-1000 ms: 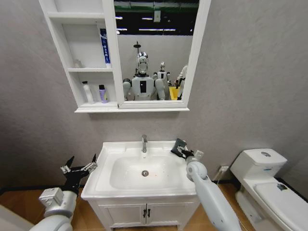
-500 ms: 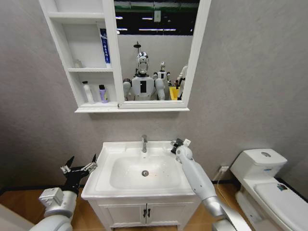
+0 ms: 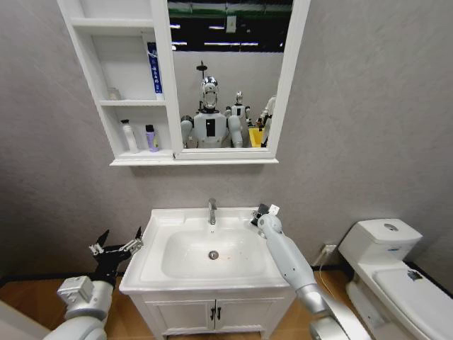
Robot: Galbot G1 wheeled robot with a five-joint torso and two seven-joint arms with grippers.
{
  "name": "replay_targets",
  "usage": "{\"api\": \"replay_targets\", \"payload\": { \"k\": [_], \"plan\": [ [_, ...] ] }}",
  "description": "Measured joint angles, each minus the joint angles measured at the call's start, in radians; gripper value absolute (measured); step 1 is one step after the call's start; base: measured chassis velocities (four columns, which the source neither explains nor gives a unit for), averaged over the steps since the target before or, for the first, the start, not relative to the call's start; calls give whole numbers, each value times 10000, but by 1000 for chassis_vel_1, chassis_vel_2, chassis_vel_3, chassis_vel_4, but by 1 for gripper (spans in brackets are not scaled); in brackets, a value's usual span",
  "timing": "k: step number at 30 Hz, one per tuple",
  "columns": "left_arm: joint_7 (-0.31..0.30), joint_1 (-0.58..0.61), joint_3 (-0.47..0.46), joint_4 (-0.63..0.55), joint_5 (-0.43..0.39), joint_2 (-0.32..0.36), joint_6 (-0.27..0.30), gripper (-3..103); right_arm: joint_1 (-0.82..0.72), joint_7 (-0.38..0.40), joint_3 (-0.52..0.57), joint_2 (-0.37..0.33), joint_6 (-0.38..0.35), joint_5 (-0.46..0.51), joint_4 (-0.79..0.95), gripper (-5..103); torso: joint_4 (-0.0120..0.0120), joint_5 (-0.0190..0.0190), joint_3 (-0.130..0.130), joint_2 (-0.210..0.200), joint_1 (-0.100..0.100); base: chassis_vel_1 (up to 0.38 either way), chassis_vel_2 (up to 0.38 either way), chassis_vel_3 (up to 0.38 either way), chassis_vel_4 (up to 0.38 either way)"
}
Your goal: Move facial cleanser and shampoo from washbasin to cabinet, then wipe washbasin with towel.
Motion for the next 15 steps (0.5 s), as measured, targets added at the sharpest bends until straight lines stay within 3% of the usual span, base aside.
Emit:
{"api": "replay_targets", "payload": {
  "k": [15],
  "plan": [
    [0,0,0,0,0,0,0,100,58,-634,194,10,308,-446,-556,100,1,0,0,0,0,0,0,0,0]
  ]
}}
